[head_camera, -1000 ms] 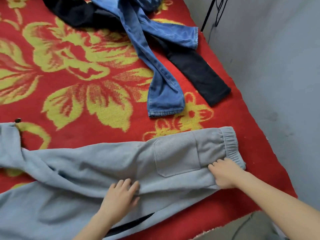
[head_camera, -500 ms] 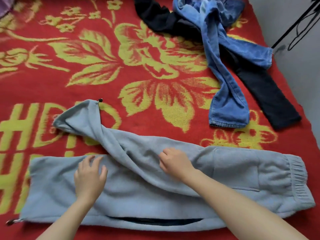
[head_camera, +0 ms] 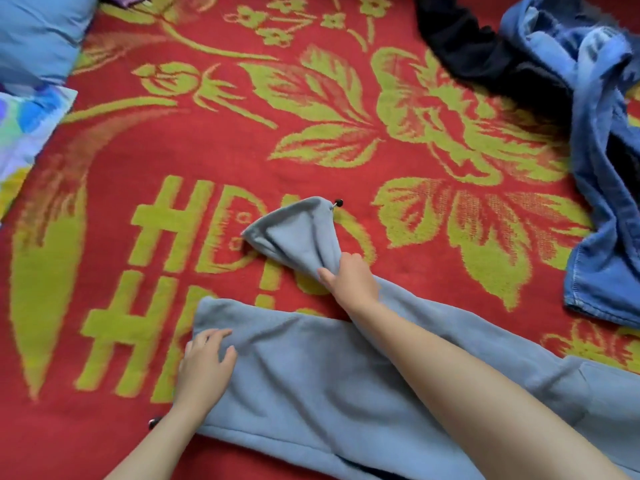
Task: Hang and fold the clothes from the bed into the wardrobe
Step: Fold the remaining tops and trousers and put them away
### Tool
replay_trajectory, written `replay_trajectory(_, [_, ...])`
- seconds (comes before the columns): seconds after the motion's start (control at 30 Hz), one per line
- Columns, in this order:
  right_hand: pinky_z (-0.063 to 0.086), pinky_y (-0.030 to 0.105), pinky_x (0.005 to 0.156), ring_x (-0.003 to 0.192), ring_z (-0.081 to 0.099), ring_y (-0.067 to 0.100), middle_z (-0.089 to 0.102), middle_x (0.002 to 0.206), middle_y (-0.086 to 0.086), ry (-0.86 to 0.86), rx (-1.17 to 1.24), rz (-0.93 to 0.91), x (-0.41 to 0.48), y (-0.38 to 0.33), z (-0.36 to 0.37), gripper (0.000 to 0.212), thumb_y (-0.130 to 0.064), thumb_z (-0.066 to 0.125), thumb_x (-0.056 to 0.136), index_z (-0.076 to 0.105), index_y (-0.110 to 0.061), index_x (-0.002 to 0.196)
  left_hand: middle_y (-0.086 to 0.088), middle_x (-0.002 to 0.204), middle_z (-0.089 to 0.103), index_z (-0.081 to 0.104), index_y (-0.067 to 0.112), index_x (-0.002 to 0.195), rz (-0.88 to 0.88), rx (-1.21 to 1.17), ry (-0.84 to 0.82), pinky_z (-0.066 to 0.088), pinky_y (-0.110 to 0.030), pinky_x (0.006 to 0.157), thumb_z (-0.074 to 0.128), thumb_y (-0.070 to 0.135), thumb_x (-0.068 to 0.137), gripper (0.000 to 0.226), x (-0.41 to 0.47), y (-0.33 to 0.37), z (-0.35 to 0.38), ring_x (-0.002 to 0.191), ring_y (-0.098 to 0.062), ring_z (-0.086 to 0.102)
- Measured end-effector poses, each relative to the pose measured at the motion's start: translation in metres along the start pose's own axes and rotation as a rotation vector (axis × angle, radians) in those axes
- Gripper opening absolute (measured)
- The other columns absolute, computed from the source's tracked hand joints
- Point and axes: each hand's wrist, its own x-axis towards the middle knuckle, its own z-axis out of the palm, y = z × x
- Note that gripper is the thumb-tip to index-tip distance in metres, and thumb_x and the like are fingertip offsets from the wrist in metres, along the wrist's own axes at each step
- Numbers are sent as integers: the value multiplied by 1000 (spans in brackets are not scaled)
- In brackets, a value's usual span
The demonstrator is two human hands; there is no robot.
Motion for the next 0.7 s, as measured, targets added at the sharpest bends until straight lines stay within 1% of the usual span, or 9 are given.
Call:
replay_trajectory(0.1, [40,37,82,115,50,35,52,124,17,11,102,247,31,-17,10,43,-30,55,90,46,-1,120,-14,111,61,61,4,117,17,-143,-144,38,-41,99,61,7,87,30,17,-19,-7,106,-32,54])
replay_trajectory(0.2, [34,31,67,102,56,36,60,102,16,36,166,256,39,-27,10,23,-13,50,86,55,-2,105,-13,109,60,59,5,120,15,-240,-238,40,-37,98,58,15,91,32,24,-34,-10,104,-28,55])
replay_trajectory(0.3, [30,34,62,87,55,36,61,87,15,150,195,33,9,-46,15,16,-9,49,83,55,-3,97,-6,112,58,57,6,121,-94,-473,-207,40,-27,90,51,13,96,27,28,-36,-19,106,-19,55])
replay_trajectory(0.4, [39,32,51,68,60,33,62,71,10,307,148,-424,-50,-65,33,30,-12,47,74,56,-9,103,-4,97,63,61,8,116,-330,-944,-185,43,-28,68,29,43,100,50,31,-17,-37,81,-18,58])
replay_trajectory(0.47, [41,23,42,55,60,23,65,66,0,261,29,-702,-86,-68,54,45,-19,42,64,50,-19,108,-8,89,68,64,10,106,-430,-1361,-295,50,-30,66,23,69,85,74,38,-9,-53,76,-22,64])
replay_trajectory(0.53, [35,21,37,47,53,14,58,58,-9,179,-107,-807,-116,-62,77,50,-23,40,61,46,-27,111,-12,90,72,61,13,110,-440,-1555,-404,57,-31,58,40,85,59,90,44,-8,-71,78,-25,70])
replay_trajectory(0.6, [31,22,38,44,48,11,50,53,-8,163,-202,-822,-136,-55,96,51,-26,39,61,44,-32,112,-12,99,72,55,15,118,-409,-1419,-525,58,-34,57,75,77,32,108,41,-10,-82,83,-25,71])
replay_trajectory(0.63, [30,23,38,44,47,10,48,52,-8,166,-224,-810,-143,-51,103,51,-27,39,62,44,-32,112,-12,99,72,55,14,120,-381,-1269,-575,58,-33,57,88,60,23,113,36,-12,-83,80,-24,71])
replay_trajectory(0.7, [29,25,38,45,45,10,46,52,-8,201,-225,-792,-150,-49,110,50,-25,40,63,45,-31,112,-11,90,73,51,11,128,-330,-989,-567,57,-29,55,92,16,36,101,31,-18,-81,71,-22,70])
